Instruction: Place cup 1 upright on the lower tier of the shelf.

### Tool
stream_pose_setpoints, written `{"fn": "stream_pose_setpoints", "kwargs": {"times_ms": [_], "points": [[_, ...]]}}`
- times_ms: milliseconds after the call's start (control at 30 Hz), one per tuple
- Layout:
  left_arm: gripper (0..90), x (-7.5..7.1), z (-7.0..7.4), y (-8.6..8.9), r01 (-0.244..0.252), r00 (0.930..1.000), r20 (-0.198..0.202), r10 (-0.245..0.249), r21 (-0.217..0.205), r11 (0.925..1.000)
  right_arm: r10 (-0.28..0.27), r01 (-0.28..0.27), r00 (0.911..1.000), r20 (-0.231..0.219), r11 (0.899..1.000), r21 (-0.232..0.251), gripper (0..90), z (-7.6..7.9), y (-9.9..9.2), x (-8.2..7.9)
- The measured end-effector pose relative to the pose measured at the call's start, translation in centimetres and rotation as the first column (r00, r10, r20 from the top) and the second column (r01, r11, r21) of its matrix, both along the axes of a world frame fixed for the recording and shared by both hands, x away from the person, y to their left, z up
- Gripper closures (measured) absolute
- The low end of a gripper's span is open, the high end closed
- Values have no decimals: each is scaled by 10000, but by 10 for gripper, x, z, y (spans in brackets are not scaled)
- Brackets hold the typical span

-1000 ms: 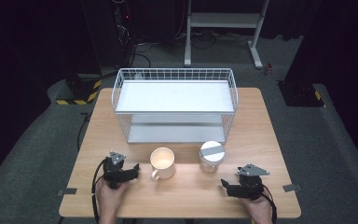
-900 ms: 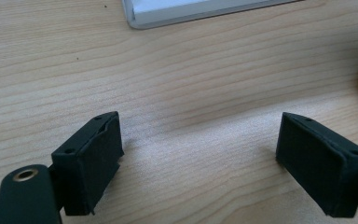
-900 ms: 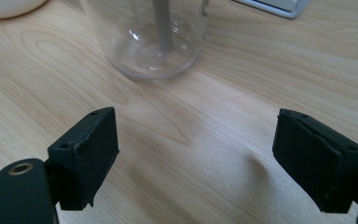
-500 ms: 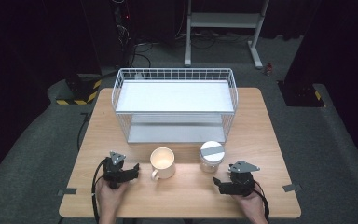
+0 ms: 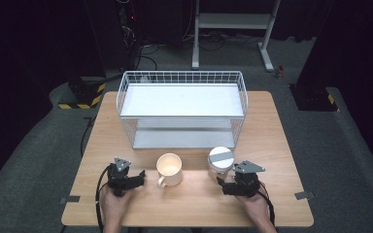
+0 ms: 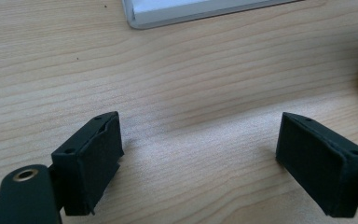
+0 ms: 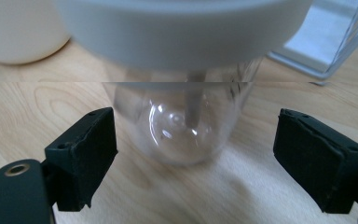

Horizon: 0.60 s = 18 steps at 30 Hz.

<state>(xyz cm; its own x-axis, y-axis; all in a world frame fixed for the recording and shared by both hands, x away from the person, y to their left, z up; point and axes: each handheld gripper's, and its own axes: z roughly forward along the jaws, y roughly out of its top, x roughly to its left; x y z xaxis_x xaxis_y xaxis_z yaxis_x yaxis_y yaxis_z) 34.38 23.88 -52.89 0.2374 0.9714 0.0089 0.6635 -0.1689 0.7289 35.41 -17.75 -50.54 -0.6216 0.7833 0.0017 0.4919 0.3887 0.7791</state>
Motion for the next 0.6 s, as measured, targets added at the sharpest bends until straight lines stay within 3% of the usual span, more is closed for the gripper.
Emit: {"fn": "stream_pose_setpoints", "kwargs": {"times_ms": [600], "points": [[146, 0, 0, 0, 1, 10000, -1, -1, -3, 10000, 99, -98, 9999, 98, 9999, -96, 139, -4, 23, 12]]}}
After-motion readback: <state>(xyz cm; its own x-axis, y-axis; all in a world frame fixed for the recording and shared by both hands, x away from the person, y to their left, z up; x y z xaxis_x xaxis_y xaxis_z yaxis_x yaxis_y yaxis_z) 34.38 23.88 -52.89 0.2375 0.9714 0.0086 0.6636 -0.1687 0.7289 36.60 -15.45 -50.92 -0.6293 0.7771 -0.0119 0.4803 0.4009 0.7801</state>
